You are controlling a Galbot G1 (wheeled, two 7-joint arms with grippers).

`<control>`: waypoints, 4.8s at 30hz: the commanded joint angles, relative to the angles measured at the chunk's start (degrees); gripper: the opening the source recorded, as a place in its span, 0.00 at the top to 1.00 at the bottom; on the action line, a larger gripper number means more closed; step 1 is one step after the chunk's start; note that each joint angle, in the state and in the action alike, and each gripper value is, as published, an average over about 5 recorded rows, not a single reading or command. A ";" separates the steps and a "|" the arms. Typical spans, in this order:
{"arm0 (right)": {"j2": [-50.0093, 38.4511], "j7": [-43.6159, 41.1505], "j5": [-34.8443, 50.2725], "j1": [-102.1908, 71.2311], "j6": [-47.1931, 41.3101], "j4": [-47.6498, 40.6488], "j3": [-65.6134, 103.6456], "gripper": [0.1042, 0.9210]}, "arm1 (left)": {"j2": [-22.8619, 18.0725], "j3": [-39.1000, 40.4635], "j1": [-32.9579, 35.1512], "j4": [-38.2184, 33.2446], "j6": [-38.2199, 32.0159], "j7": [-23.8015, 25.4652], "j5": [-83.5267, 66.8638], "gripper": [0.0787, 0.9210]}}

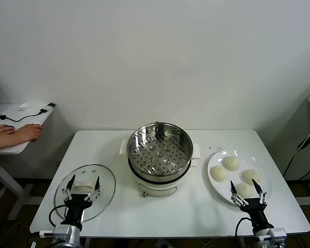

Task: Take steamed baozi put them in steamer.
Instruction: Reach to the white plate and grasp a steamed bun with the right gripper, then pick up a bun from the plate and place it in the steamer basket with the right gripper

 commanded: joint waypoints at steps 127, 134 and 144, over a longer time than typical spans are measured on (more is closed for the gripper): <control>-5.73 -62.65 -25.05 128.07 27.30 -37.65 -107.98 0.44 | 1.20 -0.07 4.10 1.15 -2.48 -2.54 -2.22 0.12; -1.25 -59.27 -35.87 117.04 30.73 -37.63 -104.51 0.44 | 1.30 0.16 3.95 0.61 -1.87 -2.46 -2.22 0.12; 4.28 -55.28 -52.80 104.99 36.31 -48.66 -97.80 0.43 | 0.74 0.22 3.71 0.24 -1.04 -2.62 -2.06 0.12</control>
